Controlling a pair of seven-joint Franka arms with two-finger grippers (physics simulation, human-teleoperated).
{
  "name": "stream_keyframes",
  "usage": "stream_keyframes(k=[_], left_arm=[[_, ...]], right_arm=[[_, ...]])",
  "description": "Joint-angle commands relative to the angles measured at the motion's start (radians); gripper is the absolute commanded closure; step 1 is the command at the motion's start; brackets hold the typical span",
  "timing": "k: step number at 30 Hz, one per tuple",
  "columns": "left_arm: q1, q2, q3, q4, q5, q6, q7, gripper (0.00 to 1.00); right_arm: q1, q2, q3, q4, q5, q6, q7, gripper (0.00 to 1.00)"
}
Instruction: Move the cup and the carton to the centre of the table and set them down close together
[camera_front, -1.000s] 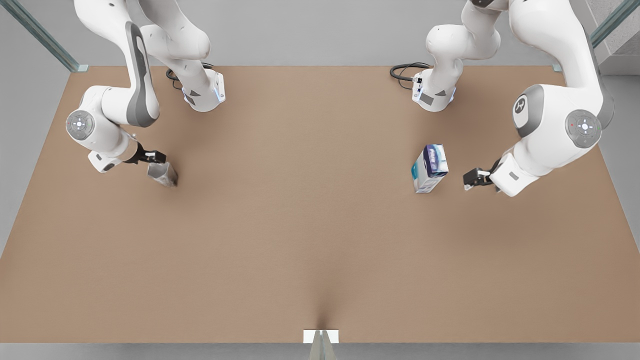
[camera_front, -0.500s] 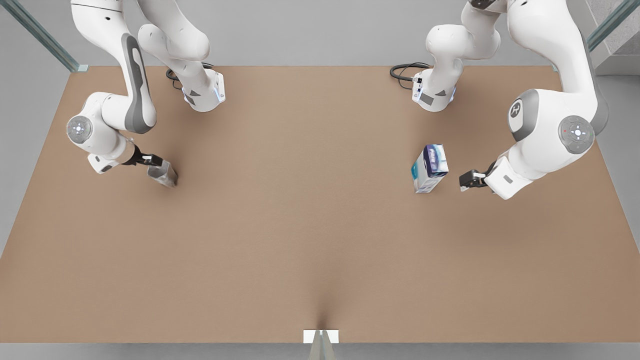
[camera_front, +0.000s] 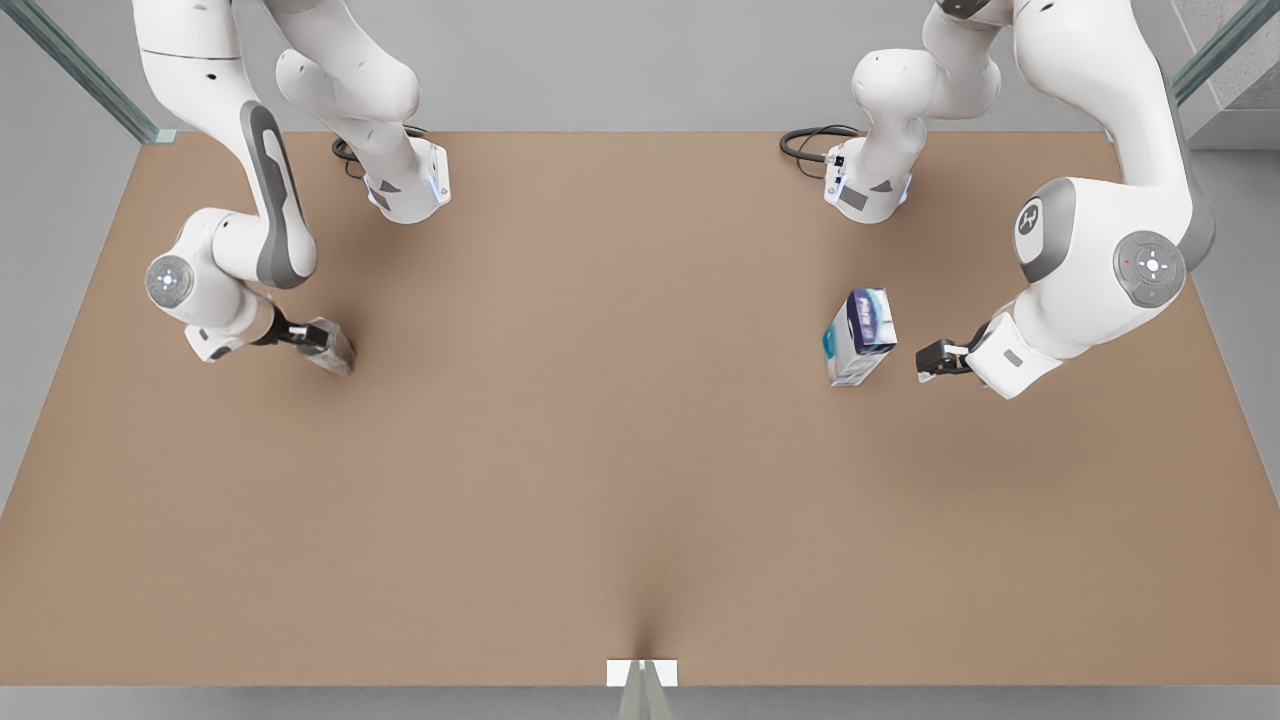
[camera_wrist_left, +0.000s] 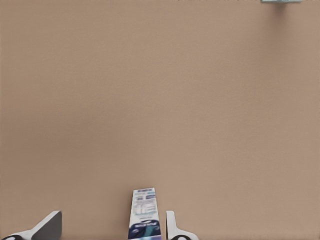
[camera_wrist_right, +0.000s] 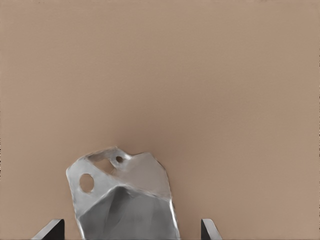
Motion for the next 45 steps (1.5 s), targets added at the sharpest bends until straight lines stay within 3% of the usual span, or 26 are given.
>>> stream_keyframes(k=[1,33,34,35,36,45], left_arm=[[0.0,-0.001,0.0,0.0,0.0,0.0,0.0,0.0],[0.038,0.008,-0.043,0.0,0.0,-0.002,-0.014,0.0],[0.038,0.008,-0.043,0.0,0.0,0.0,-0.014,0.0],[0.038,0.008,-0.043,0.0,0.0,0.0,-0.014,0.0],[0.038,0.008,-0.043,0.0,0.0,0.0,-0.014,0.0],[0.04,0.008,-0.043,0.0,0.0,0.0,-0.015,0.0]], right_arm=[[-0.036,0.002,-0.008,-0.001,0.0,0.003,-0.009,0.0],[-0.073,0.168,-0.01,-0.013,0.009,0.048,-0.043,0.0],[-0.081,0.17,-0.01,-0.013,0.009,0.048,-0.055,0.15],[-0.082,0.17,-0.01,-0.013,0.009,0.045,-0.055,0.53],[-0.082,0.17,-0.01,-0.013,0.009,0.043,-0.055,0.79],[-0.081,0.17,-0.01,-0.013,0.009,0.042,-0.058,0.79]])
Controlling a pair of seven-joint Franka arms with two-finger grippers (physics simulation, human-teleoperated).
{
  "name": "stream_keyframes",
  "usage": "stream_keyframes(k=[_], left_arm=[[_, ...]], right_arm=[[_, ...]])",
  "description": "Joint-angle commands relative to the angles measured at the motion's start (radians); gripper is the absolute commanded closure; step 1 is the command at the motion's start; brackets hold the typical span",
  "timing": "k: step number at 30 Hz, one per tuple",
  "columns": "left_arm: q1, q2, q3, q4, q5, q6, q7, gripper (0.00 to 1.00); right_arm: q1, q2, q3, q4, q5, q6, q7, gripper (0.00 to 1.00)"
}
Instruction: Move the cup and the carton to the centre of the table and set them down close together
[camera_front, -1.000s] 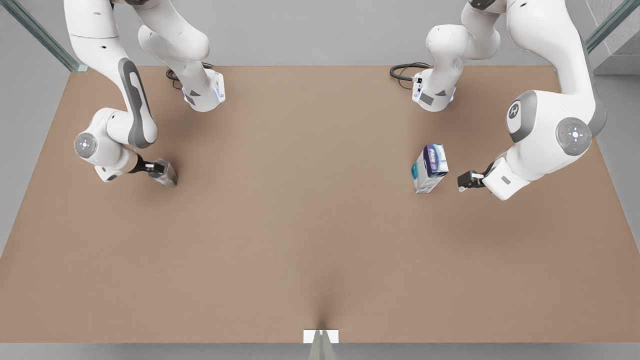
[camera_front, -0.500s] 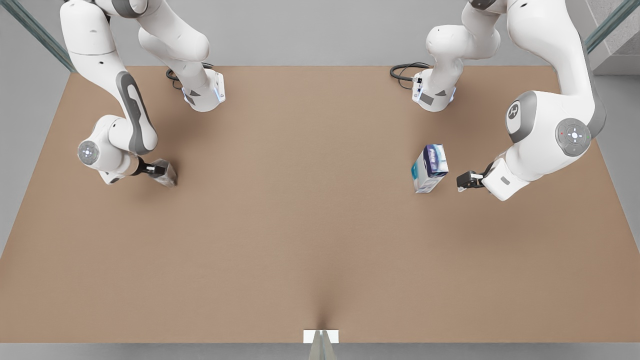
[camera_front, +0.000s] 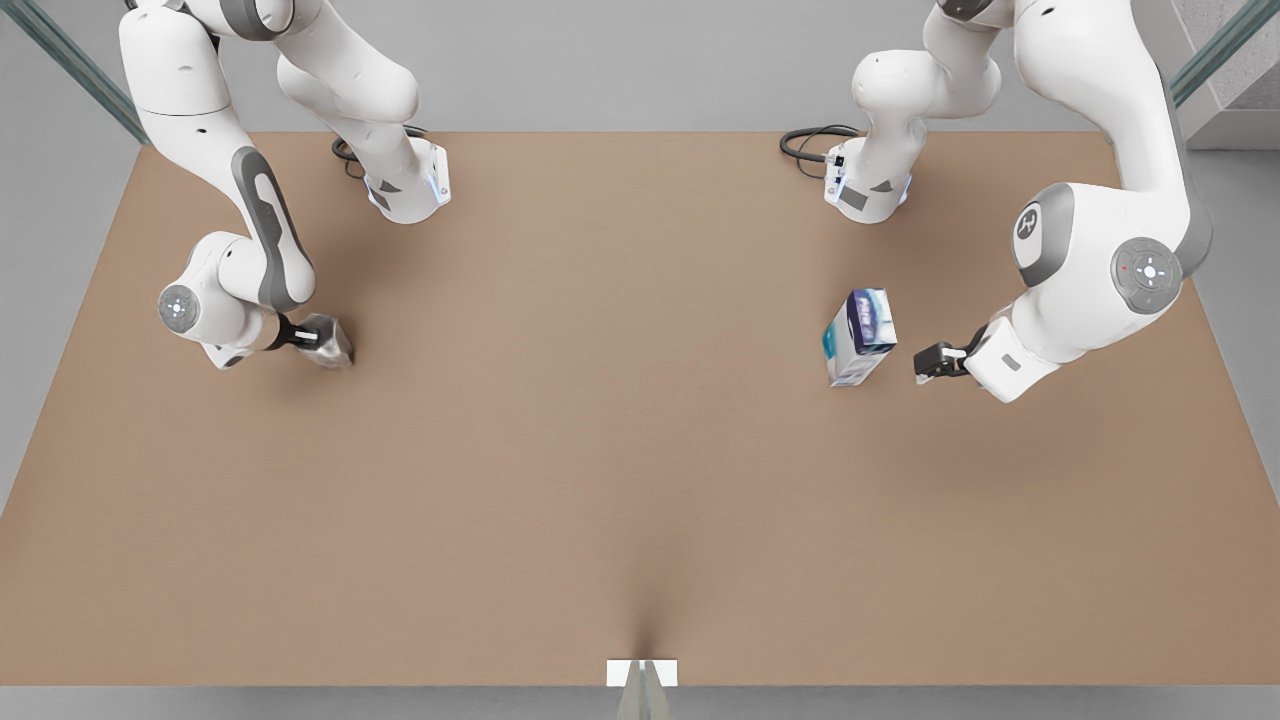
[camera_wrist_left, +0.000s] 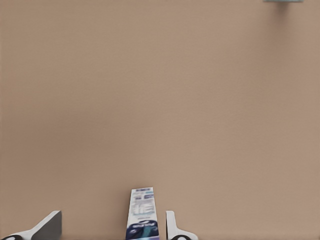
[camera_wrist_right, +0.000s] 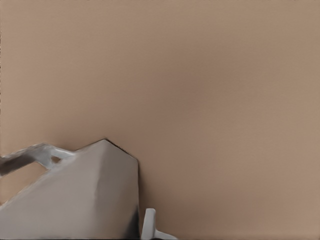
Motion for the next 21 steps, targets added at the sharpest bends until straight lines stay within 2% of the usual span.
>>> stream_keyframes(k=[1,7,13,18,20,21], left_arm=[[0.0,0.0,0.0,0.0,0.0,0.001,0.0,0.0],[0.002,0.003,0.0,0.0,0.0,0.001,0.0,0.0],[0.002,0.005,0.0,0.0,0.0,0.001,0.002,0.0],[0.014,-0.003,0.026,-0.023,0.003,-0.031,0.009,0.0],[-0.005,0.003,0.032,-0.047,0.023,0.034,0.009,0.0],[-0.028,-0.025,0.032,-0.124,0.052,0.11,0.005,0.0]], right_arm=[[0.0,0.0,0.001,0.0,-0.008,0.0,0.005,0.79],[0.003,-0.001,0.001,0.005,-0.009,-0.019,0.004,0.79],[0.052,-0.041,0.01,0.143,0.006,-0.244,-0.024,0.79],[0.12,-0.06,0.049,0.176,0.088,-0.275,-0.024,0.79],[0.199,-0.061,0.055,0.186,0.121,-0.275,-0.023,0.79],[0.239,-0.06,0.055,0.209,0.124,-0.276,-0.023,0.79]])
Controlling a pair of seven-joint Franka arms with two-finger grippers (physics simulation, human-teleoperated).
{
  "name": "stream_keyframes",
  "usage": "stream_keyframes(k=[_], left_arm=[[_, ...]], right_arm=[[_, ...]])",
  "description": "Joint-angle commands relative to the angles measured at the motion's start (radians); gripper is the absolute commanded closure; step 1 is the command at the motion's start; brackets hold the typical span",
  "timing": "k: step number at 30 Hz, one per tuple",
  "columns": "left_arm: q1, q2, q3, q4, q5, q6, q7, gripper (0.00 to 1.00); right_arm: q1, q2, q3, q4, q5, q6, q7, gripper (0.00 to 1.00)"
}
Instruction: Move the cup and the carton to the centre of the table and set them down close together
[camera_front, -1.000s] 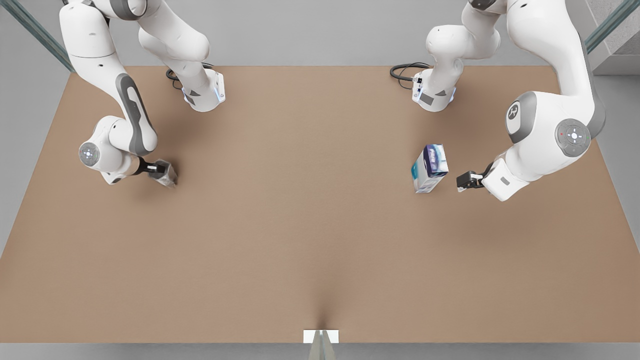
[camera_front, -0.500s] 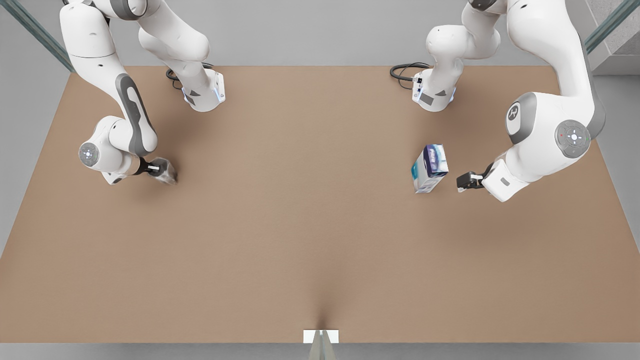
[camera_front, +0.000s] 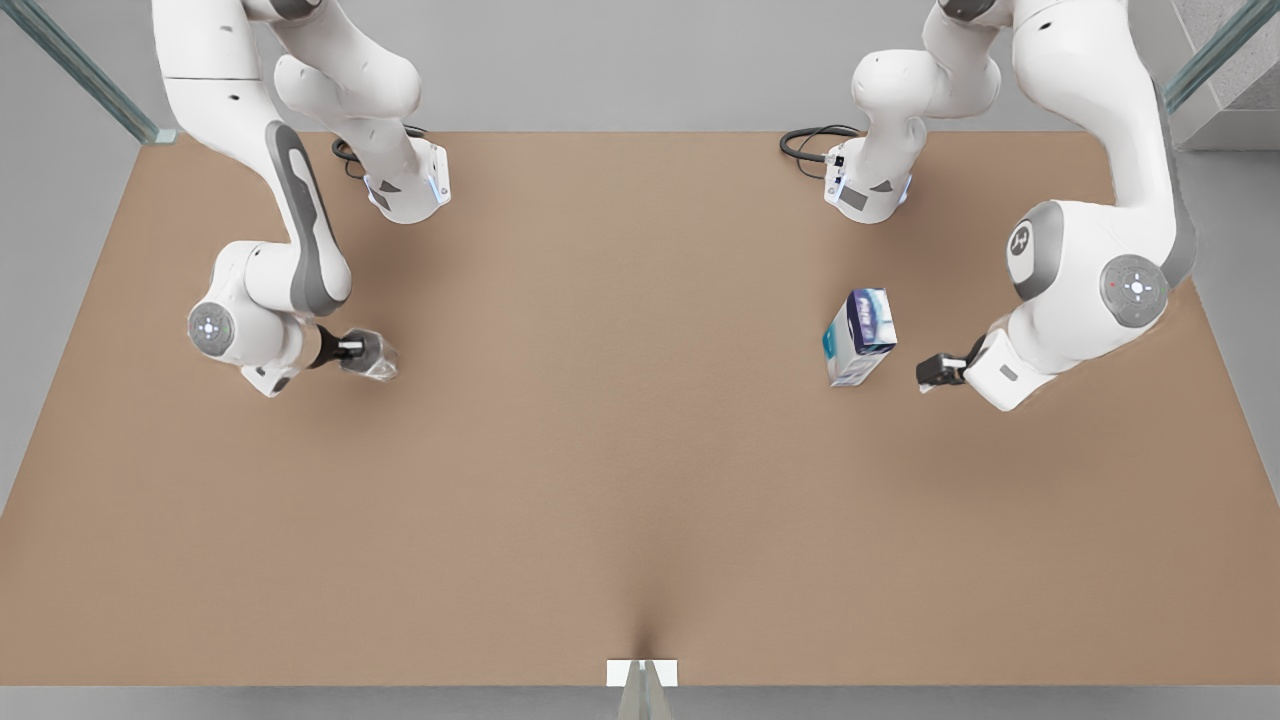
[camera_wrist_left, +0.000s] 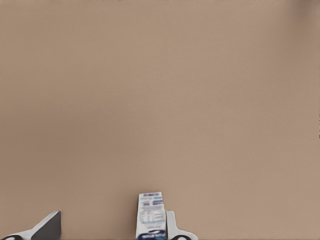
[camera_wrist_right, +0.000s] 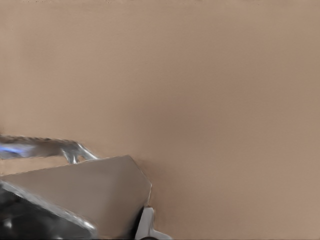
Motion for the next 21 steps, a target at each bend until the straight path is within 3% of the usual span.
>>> stream_keyframes(k=[1,5,7,15,17,21], left_arm=[[0.019,-0.034,0.0,-0.052,0.03,0.03,0.0,0.0],[-0.03,-0.245,0.0,-0.325,0.047,0.126,-0.046,0.0],[-0.033,-0.274,-0.001,-0.431,0.047,0.232,-0.055,0.0],[-0.042,-0.275,-0.04,-0.544,0.046,0.306,-0.087,0.0],[-0.042,-0.275,-0.057,-0.563,0.044,0.306,-0.101,0.0],[-0.042,-0.266,-0.06,-0.569,0.041,0.304,-0.101,0.0]], right_arm=[[0.009,0.0,0.0,0.008,-0.012,0.0,0.011,0.79],[0.113,0.011,0.0,0.102,0.061,-0.028,0.031,0.79],[0.184,0.016,0.0,0.117,0.078,-0.023,0.115,0.79],[0.359,0.27,0.0,0.418,0.115,0.003,0.378,0.79],[0.429,0.347,0.0,0.462,0.117,0.102,0.456,0.79],[0.55,0.537,-0.009,0.701,0.167,0.118,0.626,0.79]])
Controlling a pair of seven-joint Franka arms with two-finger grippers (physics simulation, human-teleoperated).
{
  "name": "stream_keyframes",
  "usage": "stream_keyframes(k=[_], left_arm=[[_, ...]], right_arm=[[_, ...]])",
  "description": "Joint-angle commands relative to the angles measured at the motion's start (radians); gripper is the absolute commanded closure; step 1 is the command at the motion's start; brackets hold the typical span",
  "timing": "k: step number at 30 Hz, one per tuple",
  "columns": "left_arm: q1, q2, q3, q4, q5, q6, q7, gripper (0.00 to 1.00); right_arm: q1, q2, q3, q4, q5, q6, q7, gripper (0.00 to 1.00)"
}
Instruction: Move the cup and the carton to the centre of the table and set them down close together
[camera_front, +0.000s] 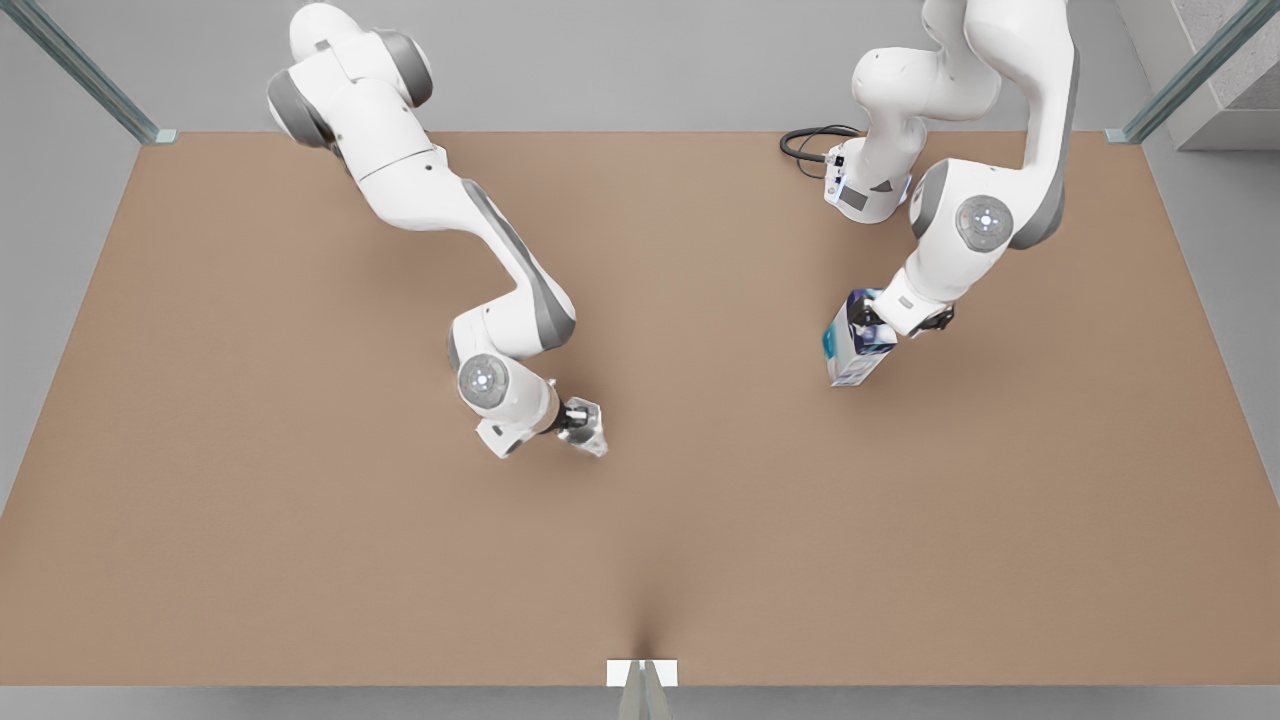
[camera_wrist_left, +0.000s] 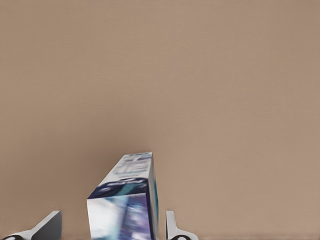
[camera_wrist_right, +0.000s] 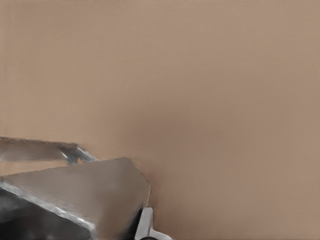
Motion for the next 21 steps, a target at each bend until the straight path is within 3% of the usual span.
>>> stream_keyframes(k=[1,10,16,19,21], left_arm=[[0.0,0.005,0.0,0.0,-0.002,0.0,0.0,0.0],[0.0,0.05,-0.02,-0.025,-0.008,0.0,-0.009,0.0],[0.0,0.067,-0.02,-0.042,-0.009,-0.005,-0.021,0.0],[0.001,0.081,-0.02,-0.052,-0.029,-0.008,-0.025,0.0],[0.001,0.087,-0.02,-0.055,-0.046,-0.008,-0.023,0.0]], right_arm=[[0.004,0.025,-0.002,0.035,-0.013,-0.004,0.018,0.79],[0.113,0.35,-0.066,0.516,0.016,-0.005,0.216,0.79],[0.158,0.449,-0.066,0.565,0.083,0.214,0.233,0.79],[0.164,0.455,-0.068,0.563,0.086,0.236,0.232,0.79],[0.195,0.455,-0.111,0.559,0.082,0.257,0.229,0.79]])
